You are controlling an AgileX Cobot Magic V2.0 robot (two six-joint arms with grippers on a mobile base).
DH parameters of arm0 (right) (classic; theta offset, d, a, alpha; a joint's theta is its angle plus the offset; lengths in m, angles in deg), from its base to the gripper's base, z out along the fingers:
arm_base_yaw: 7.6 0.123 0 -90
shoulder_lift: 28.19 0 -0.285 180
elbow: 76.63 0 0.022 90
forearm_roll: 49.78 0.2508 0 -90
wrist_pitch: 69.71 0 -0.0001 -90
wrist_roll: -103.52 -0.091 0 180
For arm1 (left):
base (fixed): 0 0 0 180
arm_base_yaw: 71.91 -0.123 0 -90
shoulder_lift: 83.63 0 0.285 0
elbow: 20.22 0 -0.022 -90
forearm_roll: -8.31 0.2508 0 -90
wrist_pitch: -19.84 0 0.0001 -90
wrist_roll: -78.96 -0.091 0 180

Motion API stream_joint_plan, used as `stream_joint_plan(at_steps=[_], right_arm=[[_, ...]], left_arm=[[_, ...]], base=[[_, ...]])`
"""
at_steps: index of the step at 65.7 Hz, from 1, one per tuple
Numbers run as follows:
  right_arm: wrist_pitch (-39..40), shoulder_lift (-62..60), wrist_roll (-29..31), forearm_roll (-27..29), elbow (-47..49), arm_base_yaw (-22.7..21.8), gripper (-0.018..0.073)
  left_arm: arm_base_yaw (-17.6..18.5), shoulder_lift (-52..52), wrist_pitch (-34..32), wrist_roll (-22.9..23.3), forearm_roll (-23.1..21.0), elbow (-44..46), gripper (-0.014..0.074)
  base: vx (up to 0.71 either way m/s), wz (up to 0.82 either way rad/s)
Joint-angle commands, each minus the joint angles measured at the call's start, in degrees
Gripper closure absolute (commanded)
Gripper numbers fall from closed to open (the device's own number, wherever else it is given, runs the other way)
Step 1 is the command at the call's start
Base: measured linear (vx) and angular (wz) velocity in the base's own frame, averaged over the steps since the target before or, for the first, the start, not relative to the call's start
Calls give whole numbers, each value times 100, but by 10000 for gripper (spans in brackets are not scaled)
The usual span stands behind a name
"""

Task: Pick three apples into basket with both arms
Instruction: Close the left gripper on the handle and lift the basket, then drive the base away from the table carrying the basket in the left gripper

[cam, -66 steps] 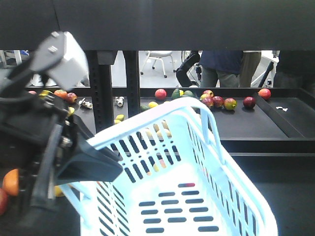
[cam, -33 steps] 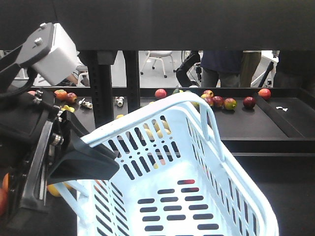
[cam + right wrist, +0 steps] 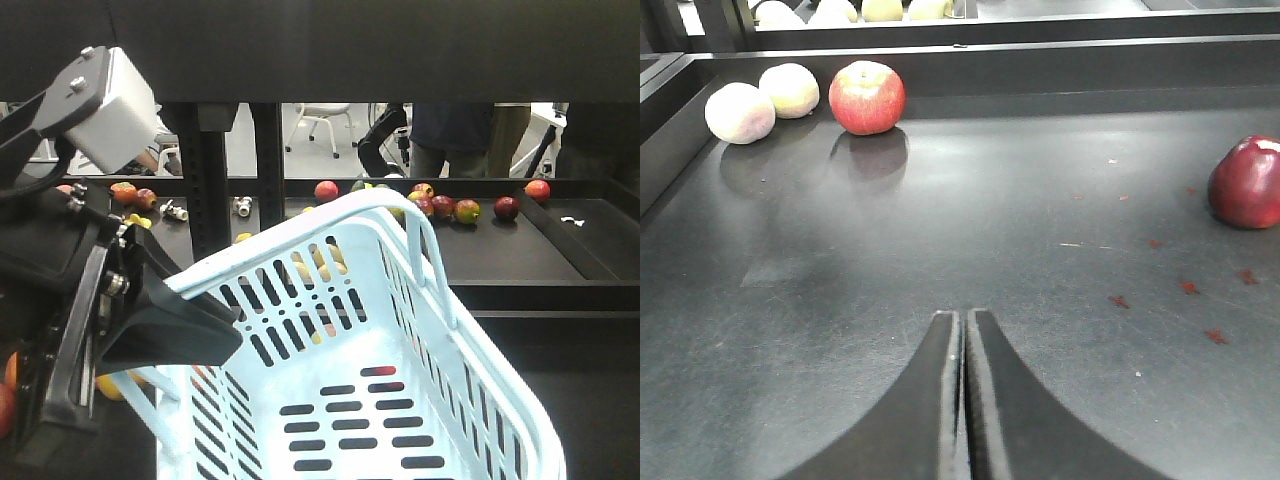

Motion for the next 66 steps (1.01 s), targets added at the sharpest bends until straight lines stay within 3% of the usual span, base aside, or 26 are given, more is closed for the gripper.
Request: stream_joint_plan(at_steps=[1, 38, 66], right_arm=[[406, -52, 43, -8, 15, -36, 564], [408, -52, 43, -8, 15, -36, 564], [408, -52, 43, -8, 15, -36, 564]], left_arm=[[15, 177, -360, 52, -323, 189, 604], [15, 171, -360, 52, -323, 189, 604], [15, 159, -360, 52, -323, 189, 604]], base=[[0, 0], [-1, 3], [-12, 44]])
